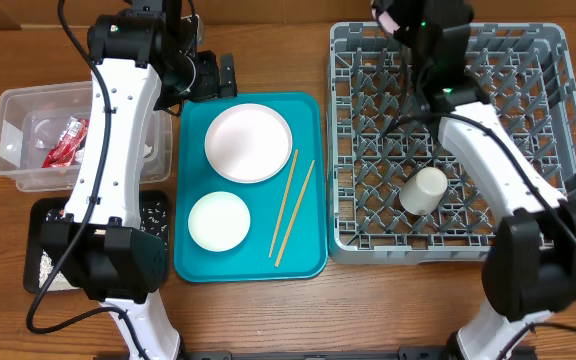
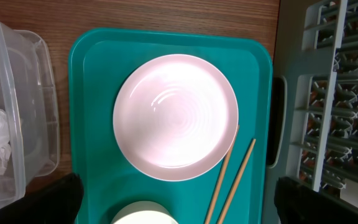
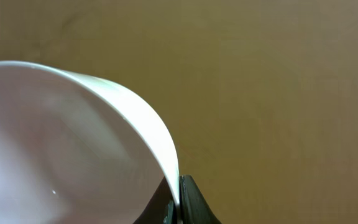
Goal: Sort waste into correct bins and load items into the dishwasher
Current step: 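Lower the small pink plate upright into the rack's back slots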
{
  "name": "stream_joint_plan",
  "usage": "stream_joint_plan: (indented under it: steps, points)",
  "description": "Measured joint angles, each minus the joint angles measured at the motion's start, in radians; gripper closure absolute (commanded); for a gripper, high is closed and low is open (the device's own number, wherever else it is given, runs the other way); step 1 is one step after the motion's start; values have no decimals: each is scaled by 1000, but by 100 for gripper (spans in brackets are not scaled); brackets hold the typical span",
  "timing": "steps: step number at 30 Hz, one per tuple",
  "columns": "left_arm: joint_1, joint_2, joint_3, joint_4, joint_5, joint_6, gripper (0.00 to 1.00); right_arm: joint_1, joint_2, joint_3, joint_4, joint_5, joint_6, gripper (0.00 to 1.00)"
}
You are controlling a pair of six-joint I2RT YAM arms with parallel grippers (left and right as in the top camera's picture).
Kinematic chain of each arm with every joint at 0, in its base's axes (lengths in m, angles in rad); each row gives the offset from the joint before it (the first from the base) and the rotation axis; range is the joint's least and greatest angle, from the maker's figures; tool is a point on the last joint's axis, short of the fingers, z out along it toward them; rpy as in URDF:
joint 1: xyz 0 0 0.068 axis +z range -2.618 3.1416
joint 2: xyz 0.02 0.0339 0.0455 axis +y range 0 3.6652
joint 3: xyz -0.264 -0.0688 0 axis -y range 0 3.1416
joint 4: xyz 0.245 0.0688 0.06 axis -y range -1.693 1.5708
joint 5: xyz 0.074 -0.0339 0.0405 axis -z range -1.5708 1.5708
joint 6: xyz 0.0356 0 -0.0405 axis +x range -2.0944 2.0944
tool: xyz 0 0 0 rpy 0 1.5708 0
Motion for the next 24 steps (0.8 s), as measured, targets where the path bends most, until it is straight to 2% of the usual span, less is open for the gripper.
stream_joint_plan:
  steps: [7, 15, 24]
  points:
    - [0, 0, 0, 0, 0, 0, 0, 0, 109, 0, 75, 14, -87, 96]
    - [0, 0, 0, 0, 0, 0, 0, 0, 156, 0, 81, 15, -232, 96]
    - [0, 0, 0, 0, 0, 0, 0, 3, 173, 3, -45, 51, -336, 96]
